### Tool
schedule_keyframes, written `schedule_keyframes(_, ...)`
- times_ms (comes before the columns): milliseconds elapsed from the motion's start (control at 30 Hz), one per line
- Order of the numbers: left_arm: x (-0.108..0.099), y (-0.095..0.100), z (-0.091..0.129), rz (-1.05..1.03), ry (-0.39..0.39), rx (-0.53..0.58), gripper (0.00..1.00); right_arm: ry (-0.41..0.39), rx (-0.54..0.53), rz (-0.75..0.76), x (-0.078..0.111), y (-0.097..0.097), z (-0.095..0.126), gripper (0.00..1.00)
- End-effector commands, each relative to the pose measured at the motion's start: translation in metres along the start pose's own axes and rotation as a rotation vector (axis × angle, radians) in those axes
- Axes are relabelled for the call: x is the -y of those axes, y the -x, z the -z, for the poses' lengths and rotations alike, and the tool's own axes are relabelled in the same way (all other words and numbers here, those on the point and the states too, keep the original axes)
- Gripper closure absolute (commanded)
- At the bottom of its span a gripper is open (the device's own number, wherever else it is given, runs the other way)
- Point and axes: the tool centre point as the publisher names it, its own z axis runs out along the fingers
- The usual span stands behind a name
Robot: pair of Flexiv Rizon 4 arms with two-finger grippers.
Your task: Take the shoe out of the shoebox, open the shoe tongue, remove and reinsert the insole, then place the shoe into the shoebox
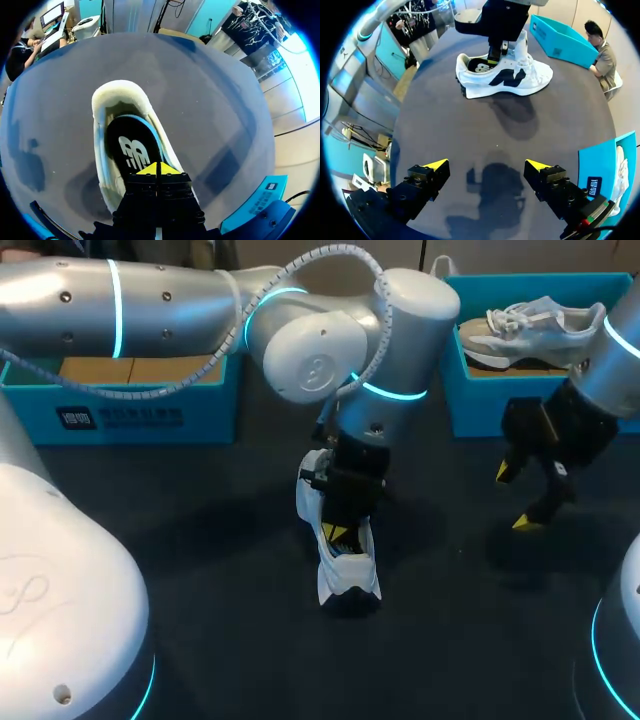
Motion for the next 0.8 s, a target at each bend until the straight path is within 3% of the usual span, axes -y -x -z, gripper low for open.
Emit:
schedule_keyframes(33, -0.006, 0.007, -0.013, 0.002, -0.024, 0.005, 1.00, -0.003, 0.002, -0.001, 0.000, -0.001, 0.000, 0.00)
schedule_keyframes(167, -0.006, 0.009, -0.015, 0.013, -0.024, 0.012, 1.00, -0.003, 0.002, -0.001, 0.000, -0.001, 0.000, 0.00)
schedule_keyframes(467, 0.005, -0.004, 0.002, 0.054, 0.029, 0.089, 1.00, -0.003, 0.002, -0.001, 0.000, -0.001, 0.000, 0.00)
schedule_keyframes(800, -0.004, 0.001, -0.020, 0.078, -0.021, 0.107, 1.00, -0.003, 0.002, -0.001, 0.000, -0.001, 0.000, 0.00)
